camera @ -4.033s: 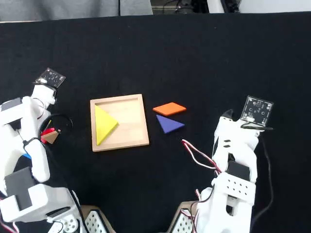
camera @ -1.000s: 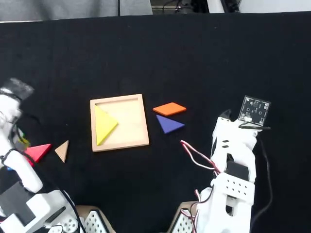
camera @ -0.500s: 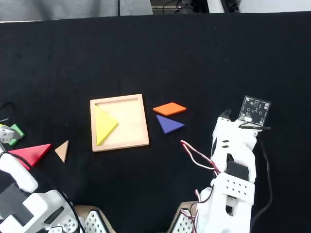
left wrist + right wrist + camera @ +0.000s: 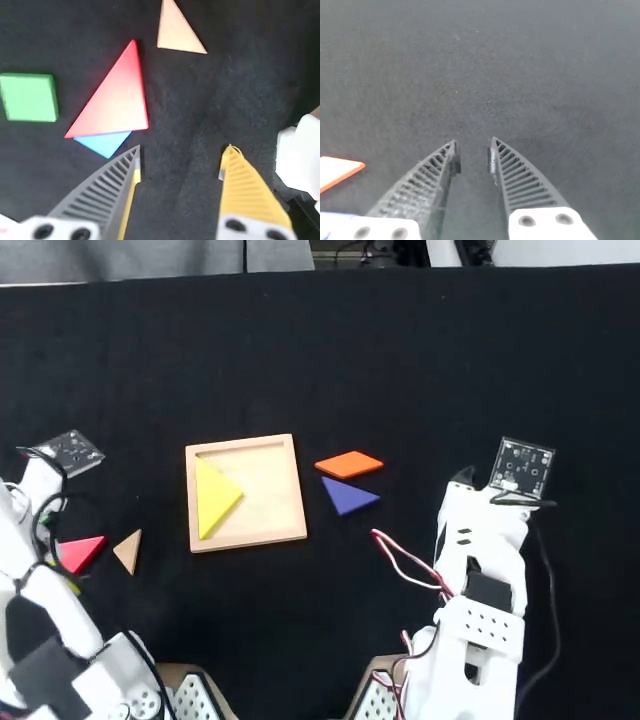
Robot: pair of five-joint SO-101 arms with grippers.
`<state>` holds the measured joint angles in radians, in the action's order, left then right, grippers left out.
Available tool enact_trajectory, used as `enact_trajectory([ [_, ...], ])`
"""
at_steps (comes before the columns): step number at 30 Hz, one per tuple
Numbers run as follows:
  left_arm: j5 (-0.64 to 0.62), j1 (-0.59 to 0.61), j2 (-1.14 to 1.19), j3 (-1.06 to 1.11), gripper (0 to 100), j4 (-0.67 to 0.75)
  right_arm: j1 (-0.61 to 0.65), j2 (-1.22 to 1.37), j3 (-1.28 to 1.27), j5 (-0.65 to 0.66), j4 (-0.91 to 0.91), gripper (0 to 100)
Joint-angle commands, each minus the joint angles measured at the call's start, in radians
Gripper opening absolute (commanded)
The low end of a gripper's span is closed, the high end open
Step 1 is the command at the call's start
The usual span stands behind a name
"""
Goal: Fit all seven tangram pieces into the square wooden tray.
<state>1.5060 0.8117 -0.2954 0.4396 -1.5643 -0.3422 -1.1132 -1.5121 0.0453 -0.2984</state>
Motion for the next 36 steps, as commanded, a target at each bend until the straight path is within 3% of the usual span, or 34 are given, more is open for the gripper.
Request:
enact_trajectory([
  [1,0.554,0.03,-0.117,-0.01,26,-0.023,0.021,-0.001,0.005,0.023,0.015,10.3],
  [6,0.677,0.042,-0.193,0.071,26,-0.023,0.035,-0.001,0.004,0.023,0.015,10.3],
  [10,0.684,0.039,-0.238,0.084,25,-0.021,0.035,-0.001,0.004,0.023,0.014,10.3],
  [14,0.674,0.041,-0.256,0.088,14,0.058,0.035,-0.001,0.004,0.023,0.012,10.3],
  [16,0.608,0.044,-0.25,0.088,10,0.109,0.035,-0.001,0.004,0.023,0.012,10.3],
  [19,0.552,0.062,-0.249,0.087,9,0.157,0.035,-0.001,0.004,0.023,0.012,10.3],
  [24,0.792,0.094,-0.259,0.077,16,0.003,0.035,-0.001,0.002,0.023,0.012,10.3],
  [29,0.919,0.101,-0.259,0.035,16,-0.155,0.035,-0.001,-0.002,0.023,0.017,10.3],
  [33,1.102,0.145,-0.259,0.056,16,-0.18,0.035,-0.001,-0.004,0.023,0.018,10.3],
  [36,1.158,0.157,-0.259,0.048,16,-0.173,0.035,-0.001,-0.004,0.025,0.02,10.4],
])
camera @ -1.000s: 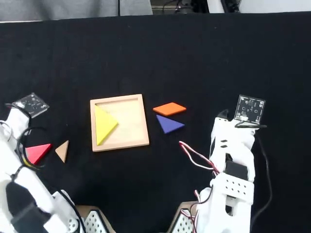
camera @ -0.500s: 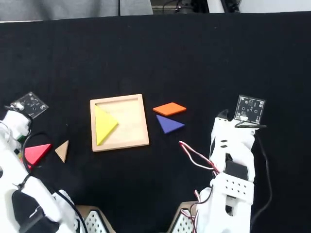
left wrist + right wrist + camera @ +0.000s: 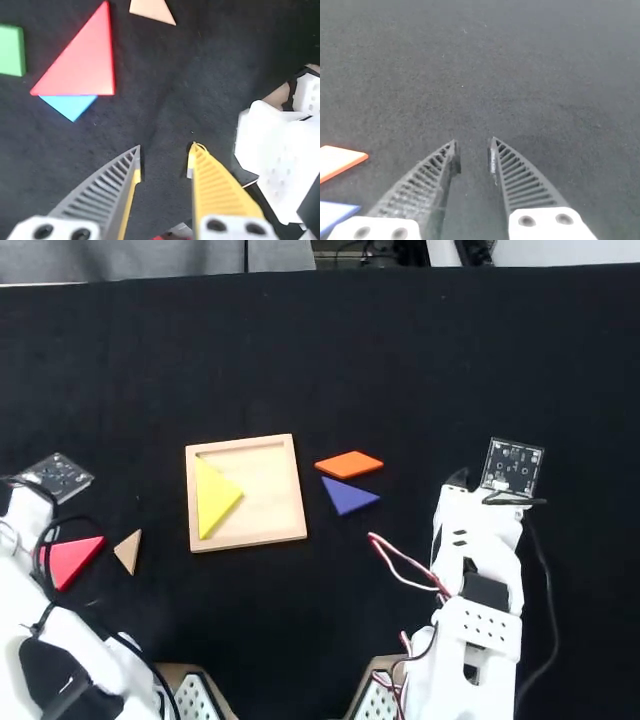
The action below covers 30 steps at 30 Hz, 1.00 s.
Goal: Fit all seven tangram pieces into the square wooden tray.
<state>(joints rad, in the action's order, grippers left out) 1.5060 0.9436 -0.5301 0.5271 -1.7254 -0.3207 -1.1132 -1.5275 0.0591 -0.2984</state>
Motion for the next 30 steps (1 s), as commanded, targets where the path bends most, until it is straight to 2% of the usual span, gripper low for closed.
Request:
enact_trajectory([
  [1,1.157,0.024,-0.023,-0.038,16,0.006,0.014,-0.001,0.012,0.011,0.02,10.4],
  [6,1.126,0.025,-0.014,-0.033,16,0.089,0.014,-0.001,0.012,0.011,0.02,10.5],
  [13,0.812,0.021,-0.023,0.051,16,0.301,0.014,-0.001,0.012,0.011,0.02,10.3],
  [18,0.522,0.019,-0.025,0.131,10,0.47,0.014,-0.001,0.012,0.011,0.02,10.3],
  [22,0.232,0.007,-0.025,0.159,8,0.609,0.014,-0.001,0.012,0.011,0.02,10.3],
  [26,-0.121,-0.008,-0.025,0.205,8,0.763,0.014,-0.001,0.012,0.011,0.02,10.3],
  [30,-0.387,0.001,-0.025,0.257,8,0.913,0.014,-0.001,0.012,0.011,0.02,10.3],
])
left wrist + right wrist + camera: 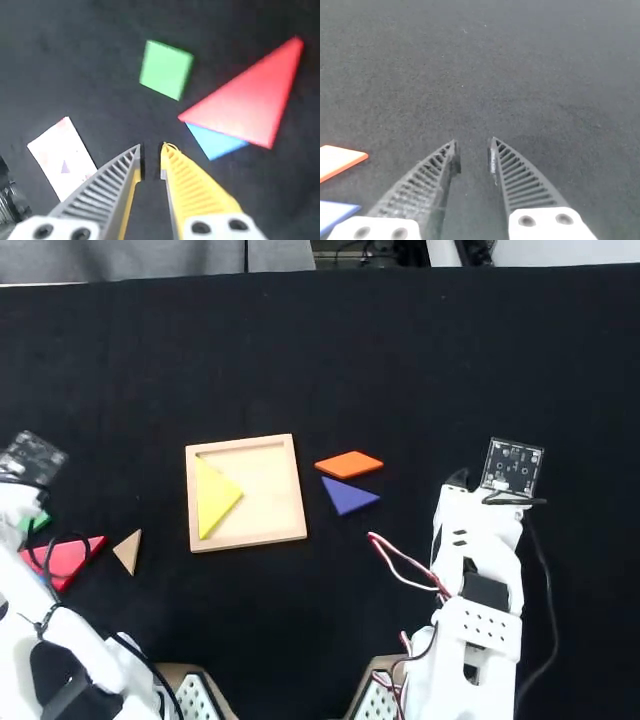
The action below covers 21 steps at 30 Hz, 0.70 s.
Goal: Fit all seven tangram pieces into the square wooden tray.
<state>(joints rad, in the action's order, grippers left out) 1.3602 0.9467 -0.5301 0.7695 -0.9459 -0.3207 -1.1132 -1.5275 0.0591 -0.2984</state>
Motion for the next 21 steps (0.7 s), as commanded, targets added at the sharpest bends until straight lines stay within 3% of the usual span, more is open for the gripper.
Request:
enact_trajectory([
  [1,-0.311,-0.001,-0.025,0.022,8,0.161,0.014,-0.001,0.012,0.011,0.02,10.3],
  [7,-0.852,0.027,-0.044,-0.015,8,0.19,0.014,-0.001,0.012,0.011,0.02,10.3],
  [9,-0.98,0.021,-0.072,-0.013,8,0.19,0.014,-0.001,0.012,0.011,0.02,10.3],
  [21,-1.003,-0.041,-0.242,0.13,8,0.198,0.014,-0.001,0.012,0.011,0.02,10.4],
])
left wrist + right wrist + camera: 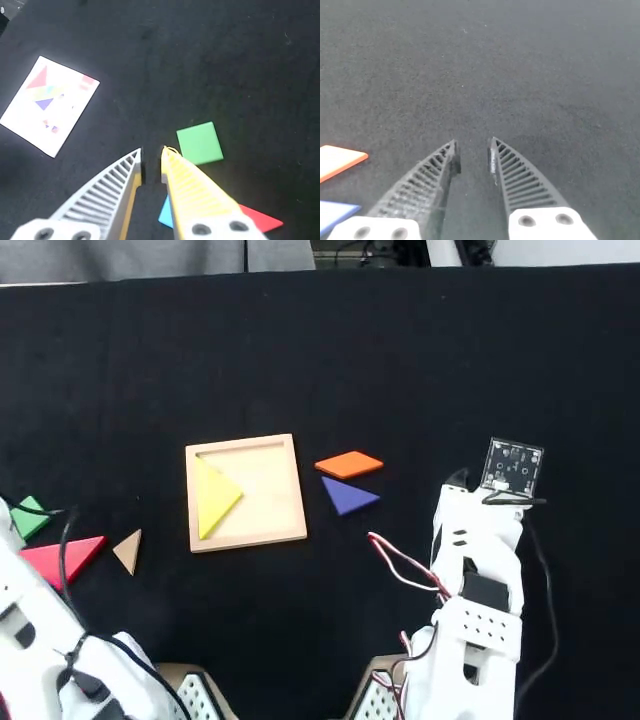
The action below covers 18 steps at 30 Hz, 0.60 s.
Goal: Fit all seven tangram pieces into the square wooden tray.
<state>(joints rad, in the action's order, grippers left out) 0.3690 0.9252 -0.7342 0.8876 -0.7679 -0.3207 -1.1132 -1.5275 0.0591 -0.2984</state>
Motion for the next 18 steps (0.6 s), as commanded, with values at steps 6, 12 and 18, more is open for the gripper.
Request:
enact_trajectory([
  [6,0.091,-0.113,0.063,-0.064,8,-0.138,0.014,-0.001,0.012,0.011,0.02,10.5],
  [12,0.094,-0.125,0.445,-0.463,8,-0.411,0.014,-0.001,0.012,0.011,0.018,10.5],
  [18,-0.172,-0.042,0.738,-0.702,23,-0.497,0.014,-0.001,0.012,0.011,0.018,10.6],
])
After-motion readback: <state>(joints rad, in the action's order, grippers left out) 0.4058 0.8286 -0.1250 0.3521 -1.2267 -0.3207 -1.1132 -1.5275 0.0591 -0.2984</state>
